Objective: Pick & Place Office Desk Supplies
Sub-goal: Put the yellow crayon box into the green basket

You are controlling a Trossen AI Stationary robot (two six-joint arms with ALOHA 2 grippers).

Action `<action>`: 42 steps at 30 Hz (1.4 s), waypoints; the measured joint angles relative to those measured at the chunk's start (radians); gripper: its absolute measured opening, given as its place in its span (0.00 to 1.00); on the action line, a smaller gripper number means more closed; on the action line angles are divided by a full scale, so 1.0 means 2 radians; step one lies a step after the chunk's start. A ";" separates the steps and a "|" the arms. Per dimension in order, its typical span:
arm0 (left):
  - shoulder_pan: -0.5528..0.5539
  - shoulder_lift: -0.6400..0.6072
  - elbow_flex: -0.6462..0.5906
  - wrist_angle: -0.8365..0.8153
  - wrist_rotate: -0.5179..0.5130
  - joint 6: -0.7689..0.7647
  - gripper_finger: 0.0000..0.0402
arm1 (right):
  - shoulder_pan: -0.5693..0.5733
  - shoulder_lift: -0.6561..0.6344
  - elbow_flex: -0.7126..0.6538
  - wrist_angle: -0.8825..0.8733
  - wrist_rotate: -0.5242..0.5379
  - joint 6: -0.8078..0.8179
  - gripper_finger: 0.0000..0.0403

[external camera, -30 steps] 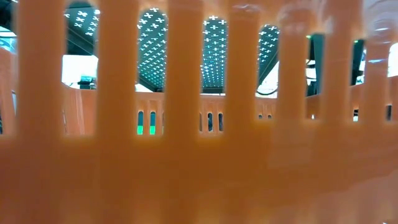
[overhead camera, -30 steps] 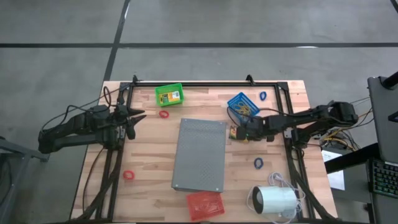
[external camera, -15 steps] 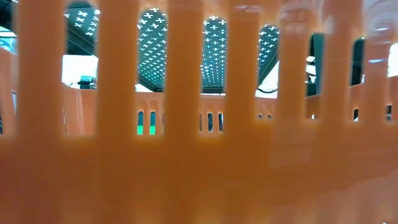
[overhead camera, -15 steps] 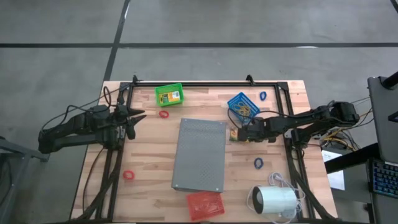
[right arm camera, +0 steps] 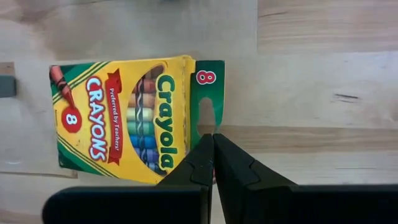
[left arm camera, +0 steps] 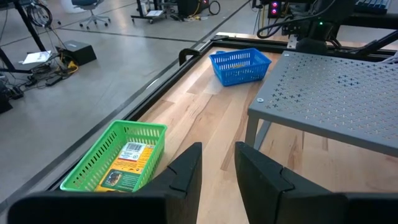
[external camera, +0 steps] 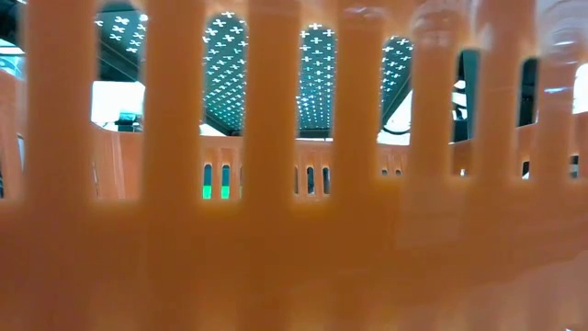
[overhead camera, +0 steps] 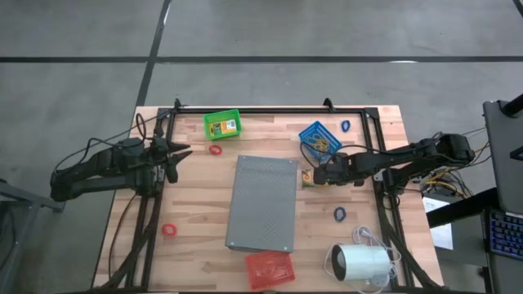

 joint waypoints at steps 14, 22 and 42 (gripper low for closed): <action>0.000 0.000 0.000 0.000 0.000 0.000 0.24 | 0.000 0.000 -0.009 0.023 -0.003 0.002 0.02; 0.000 0.000 0.000 0.000 0.000 0.000 0.24 | 0.000 0.000 -0.018 0.020 -0.002 0.003 0.02; 0.000 0.000 0.000 0.000 0.000 0.000 0.24 | -0.003 0.045 -0.030 0.034 0.051 0.000 0.29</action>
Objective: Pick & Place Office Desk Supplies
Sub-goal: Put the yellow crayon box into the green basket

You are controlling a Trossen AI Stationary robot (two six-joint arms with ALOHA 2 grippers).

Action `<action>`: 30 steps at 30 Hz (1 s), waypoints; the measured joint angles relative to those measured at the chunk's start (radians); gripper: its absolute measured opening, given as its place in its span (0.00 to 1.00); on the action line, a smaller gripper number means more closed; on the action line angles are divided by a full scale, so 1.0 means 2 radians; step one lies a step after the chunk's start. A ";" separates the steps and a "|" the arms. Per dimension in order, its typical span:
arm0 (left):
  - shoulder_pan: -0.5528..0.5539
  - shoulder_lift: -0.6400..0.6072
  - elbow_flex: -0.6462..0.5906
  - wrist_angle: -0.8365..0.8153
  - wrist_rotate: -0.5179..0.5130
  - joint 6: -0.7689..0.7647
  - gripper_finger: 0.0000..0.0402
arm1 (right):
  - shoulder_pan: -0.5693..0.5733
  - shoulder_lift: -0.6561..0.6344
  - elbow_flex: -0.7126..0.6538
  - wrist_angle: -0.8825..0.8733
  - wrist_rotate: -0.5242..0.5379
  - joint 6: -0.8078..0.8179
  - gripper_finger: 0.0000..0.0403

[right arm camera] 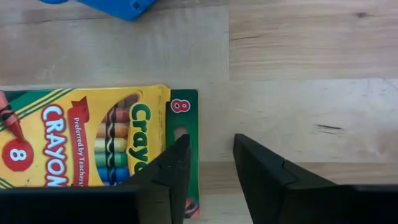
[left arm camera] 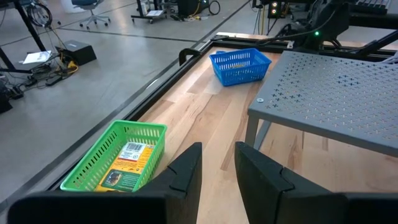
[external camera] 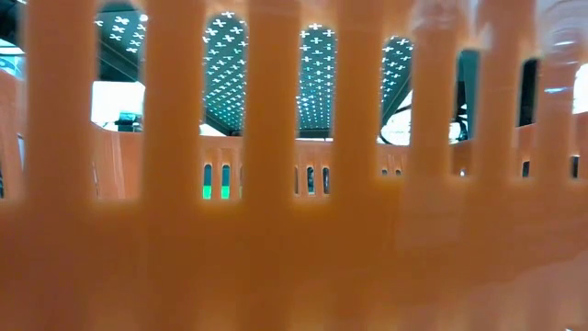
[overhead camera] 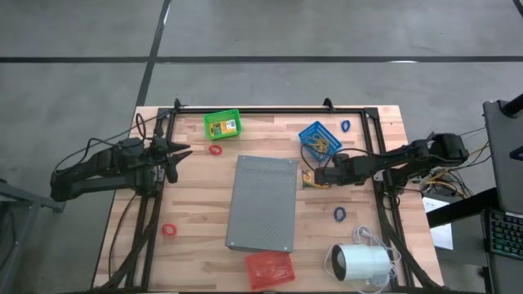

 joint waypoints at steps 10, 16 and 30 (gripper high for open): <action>0.000 0.000 0.000 0.000 0.000 0.000 0.25 | 0.000 -0.002 0.010 0.024 -0.008 -0.013 0.27; 0.000 0.000 0.000 0.000 0.000 0.000 0.25 | -0.001 0.020 0.010 0.026 -0.021 -0.024 0.25; 0.000 0.000 0.000 0.000 0.000 0.000 0.25 | -0.001 0.030 0.009 0.024 -0.033 -0.040 0.13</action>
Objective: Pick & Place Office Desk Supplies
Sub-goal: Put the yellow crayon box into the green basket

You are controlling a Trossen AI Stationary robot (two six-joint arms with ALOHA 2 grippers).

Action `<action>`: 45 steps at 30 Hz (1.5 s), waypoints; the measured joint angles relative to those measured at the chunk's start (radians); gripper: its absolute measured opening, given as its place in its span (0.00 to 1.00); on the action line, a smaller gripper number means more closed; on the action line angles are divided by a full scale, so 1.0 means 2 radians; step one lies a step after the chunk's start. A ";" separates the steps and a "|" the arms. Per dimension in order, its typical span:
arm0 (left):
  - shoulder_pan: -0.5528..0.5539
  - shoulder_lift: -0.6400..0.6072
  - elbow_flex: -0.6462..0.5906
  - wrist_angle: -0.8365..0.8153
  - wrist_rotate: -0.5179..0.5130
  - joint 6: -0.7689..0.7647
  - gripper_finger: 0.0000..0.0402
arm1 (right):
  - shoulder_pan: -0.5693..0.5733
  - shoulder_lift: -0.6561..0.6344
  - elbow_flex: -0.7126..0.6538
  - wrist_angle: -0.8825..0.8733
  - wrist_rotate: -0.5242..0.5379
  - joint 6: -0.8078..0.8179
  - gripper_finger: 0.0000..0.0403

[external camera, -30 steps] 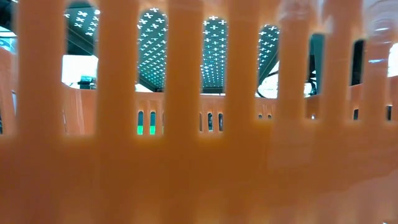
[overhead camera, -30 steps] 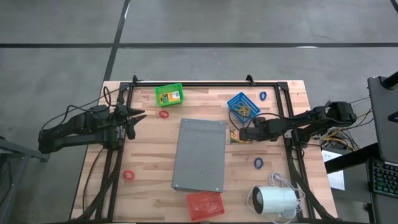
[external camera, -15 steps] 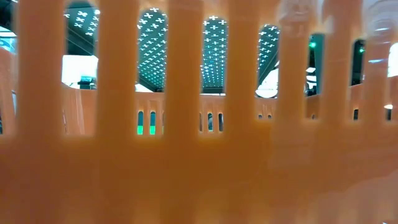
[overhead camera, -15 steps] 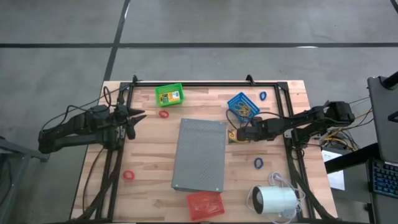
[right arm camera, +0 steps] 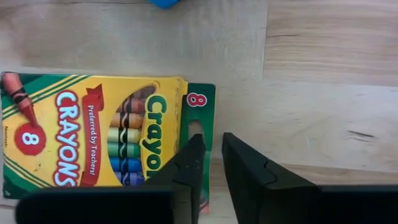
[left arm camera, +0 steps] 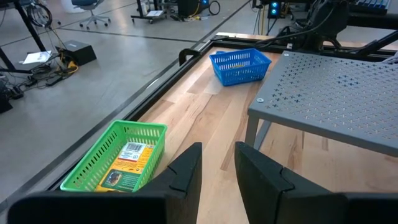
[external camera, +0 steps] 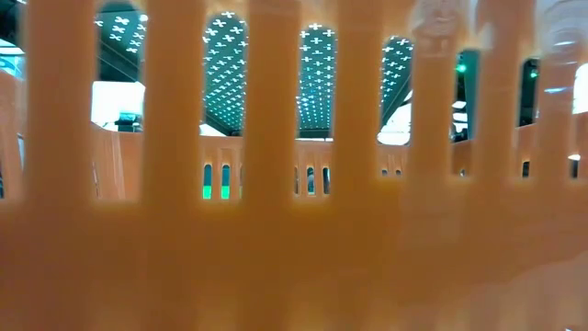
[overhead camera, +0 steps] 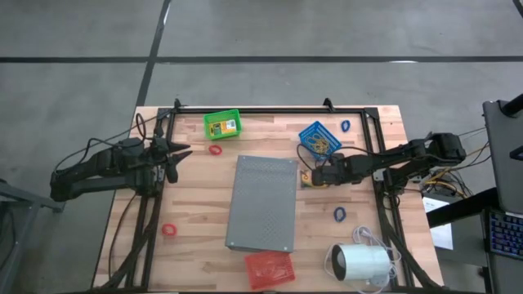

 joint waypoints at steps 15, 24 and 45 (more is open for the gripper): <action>0.000 0.000 0.000 0.000 0.000 0.000 0.25 | 0.000 0.000 0.000 0.000 -0.003 0.001 0.02; 0.000 0.000 0.000 0.000 0.000 0.000 0.24 | 0.001 -0.001 0.018 -0.029 -0.001 0.000 0.02; 0.000 0.000 0.000 0.000 0.000 0.000 0.24 | 0.001 -0.006 0.027 -0.052 0.017 -0.006 0.02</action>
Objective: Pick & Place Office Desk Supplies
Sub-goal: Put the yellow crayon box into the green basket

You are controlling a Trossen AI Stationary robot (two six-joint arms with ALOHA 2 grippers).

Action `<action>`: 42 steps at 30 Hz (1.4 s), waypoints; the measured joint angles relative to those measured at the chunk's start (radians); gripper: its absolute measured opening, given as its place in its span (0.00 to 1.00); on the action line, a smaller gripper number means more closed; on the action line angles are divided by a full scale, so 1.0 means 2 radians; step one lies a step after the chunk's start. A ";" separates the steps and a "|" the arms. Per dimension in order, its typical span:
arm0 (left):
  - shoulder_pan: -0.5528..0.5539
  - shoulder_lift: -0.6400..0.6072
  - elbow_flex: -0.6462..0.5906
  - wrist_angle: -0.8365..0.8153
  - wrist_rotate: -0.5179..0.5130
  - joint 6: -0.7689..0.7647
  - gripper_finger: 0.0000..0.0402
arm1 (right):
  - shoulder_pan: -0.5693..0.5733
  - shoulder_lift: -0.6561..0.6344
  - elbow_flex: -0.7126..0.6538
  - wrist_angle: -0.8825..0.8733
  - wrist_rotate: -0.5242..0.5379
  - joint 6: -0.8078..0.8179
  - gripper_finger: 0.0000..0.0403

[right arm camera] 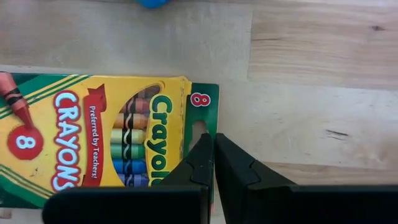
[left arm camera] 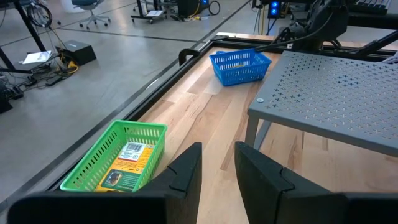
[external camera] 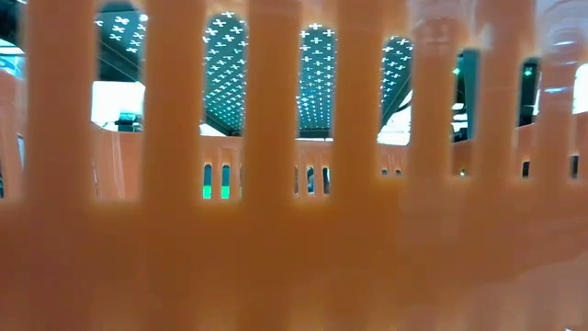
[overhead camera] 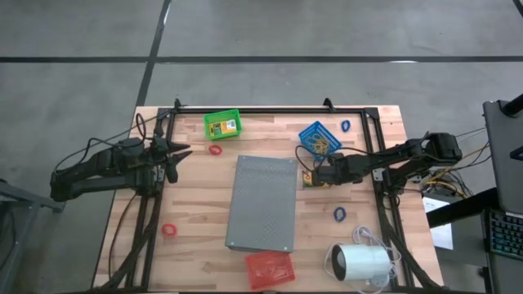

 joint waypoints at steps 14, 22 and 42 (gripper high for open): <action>0.000 0.000 0.000 0.000 0.000 0.000 0.24 | 0.000 -0.067 0.000 -0.001 0.016 -0.023 0.02; 0.000 0.000 0.000 0.000 0.000 0.000 0.24 | 0.000 -0.099 0.001 -0.002 0.018 -0.047 0.02; 0.000 0.000 0.000 0.000 0.000 0.000 0.24 | 0.000 -0.165 0.001 0.002 0.057 -0.089 0.02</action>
